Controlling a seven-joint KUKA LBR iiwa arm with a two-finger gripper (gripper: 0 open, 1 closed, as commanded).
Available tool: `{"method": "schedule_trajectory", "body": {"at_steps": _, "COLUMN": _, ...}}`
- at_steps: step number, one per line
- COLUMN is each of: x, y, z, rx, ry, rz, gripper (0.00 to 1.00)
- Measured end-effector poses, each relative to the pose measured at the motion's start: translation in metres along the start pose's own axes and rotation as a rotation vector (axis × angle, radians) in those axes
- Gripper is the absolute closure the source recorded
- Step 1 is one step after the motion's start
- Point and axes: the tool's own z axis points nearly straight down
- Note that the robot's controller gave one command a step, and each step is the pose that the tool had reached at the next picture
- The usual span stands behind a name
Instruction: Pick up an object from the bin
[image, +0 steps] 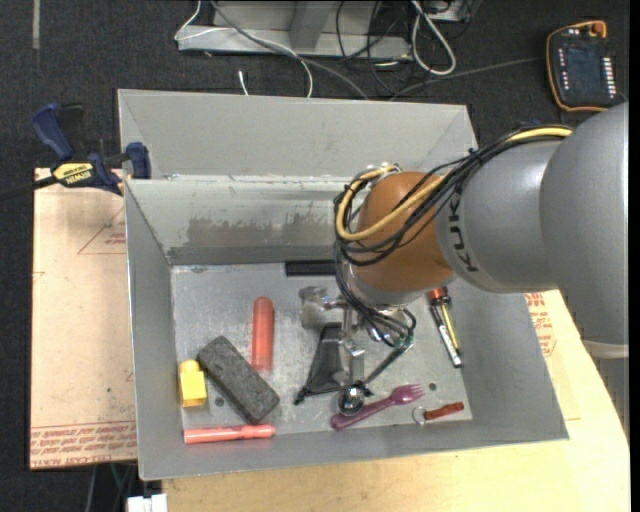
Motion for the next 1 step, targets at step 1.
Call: {"method": "schedule_trajectory", "body": {"at_steps": 1, "x": -0.0132, "y": 0.0385, "z": -0.0003, "rx": -0.010, "ry": 0.006, "rz": -0.123, "gripper": 1.00}}
